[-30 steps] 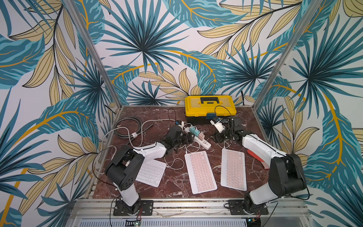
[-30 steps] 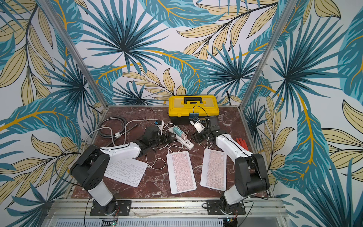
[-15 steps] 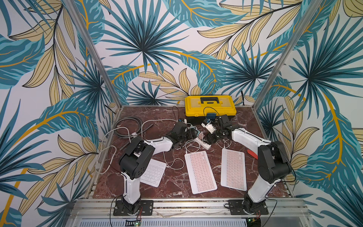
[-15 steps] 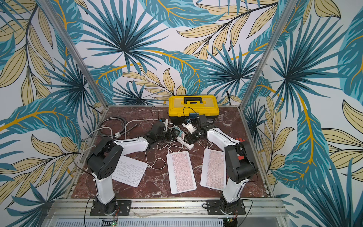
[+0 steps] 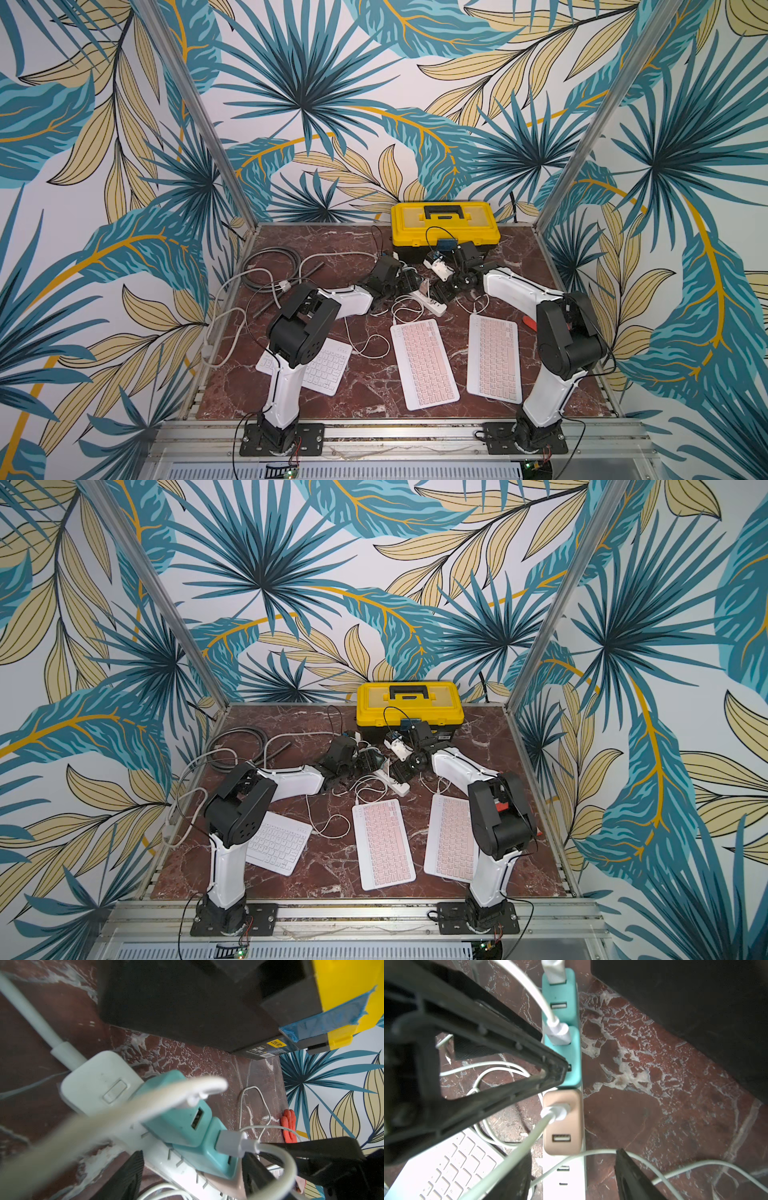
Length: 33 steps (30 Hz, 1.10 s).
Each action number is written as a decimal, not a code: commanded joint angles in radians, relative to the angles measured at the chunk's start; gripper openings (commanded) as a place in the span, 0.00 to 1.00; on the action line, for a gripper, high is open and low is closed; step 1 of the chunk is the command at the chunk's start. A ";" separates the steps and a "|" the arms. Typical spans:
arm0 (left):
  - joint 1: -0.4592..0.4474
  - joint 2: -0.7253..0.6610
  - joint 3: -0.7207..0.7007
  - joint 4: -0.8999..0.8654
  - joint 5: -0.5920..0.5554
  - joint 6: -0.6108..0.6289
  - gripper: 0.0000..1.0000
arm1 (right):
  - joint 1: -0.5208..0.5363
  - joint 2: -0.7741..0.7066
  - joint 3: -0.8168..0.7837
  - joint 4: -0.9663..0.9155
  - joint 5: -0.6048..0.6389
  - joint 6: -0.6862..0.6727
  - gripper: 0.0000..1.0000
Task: Unplug the wireless keyboard
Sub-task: Remove the plug from the socket.
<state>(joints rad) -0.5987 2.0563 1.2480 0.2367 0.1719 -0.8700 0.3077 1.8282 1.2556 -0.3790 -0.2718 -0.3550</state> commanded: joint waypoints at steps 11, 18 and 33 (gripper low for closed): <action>0.004 0.072 0.027 0.004 -0.035 -0.061 0.62 | 0.011 0.094 0.125 -0.099 0.036 0.020 0.63; 0.012 0.090 -0.002 0.004 -0.030 -0.082 0.60 | 0.043 0.102 0.130 -0.148 0.090 0.222 0.62; 0.073 0.089 -0.051 0.004 0.068 -0.068 0.59 | 0.096 0.094 0.103 -0.008 0.126 0.288 0.56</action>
<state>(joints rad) -0.5606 2.1017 1.2392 0.3416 0.2634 -0.9501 0.3981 1.9339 1.3533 -0.4351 -0.1291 -0.0669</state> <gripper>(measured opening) 0.589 0.559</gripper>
